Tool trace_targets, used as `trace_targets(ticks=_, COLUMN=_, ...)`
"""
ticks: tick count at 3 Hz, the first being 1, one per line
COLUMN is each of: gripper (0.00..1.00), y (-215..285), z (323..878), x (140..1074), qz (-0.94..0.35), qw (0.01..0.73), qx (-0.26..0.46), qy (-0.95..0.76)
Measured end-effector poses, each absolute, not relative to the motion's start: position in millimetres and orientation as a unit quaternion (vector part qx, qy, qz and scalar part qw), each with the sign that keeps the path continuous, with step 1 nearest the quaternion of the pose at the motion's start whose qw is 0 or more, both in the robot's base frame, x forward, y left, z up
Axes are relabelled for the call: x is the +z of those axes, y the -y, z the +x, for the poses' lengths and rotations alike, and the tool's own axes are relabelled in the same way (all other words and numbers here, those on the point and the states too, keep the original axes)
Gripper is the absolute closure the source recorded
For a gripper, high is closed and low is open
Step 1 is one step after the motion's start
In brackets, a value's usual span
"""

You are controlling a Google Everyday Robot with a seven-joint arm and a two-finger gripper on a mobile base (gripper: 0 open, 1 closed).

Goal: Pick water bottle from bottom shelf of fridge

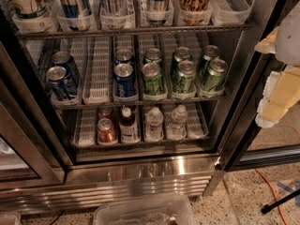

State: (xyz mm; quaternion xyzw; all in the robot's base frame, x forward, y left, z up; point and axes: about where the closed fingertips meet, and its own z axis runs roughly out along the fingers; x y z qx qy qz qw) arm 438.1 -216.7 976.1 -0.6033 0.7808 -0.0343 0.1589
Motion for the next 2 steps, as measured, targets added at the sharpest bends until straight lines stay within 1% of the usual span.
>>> trace_targets(ticks=2, gripper=0.0, y=212.6, z=439.5, x=977.0, qz=-0.601, qw=0.169, qx=-0.025, qy=-0.781)
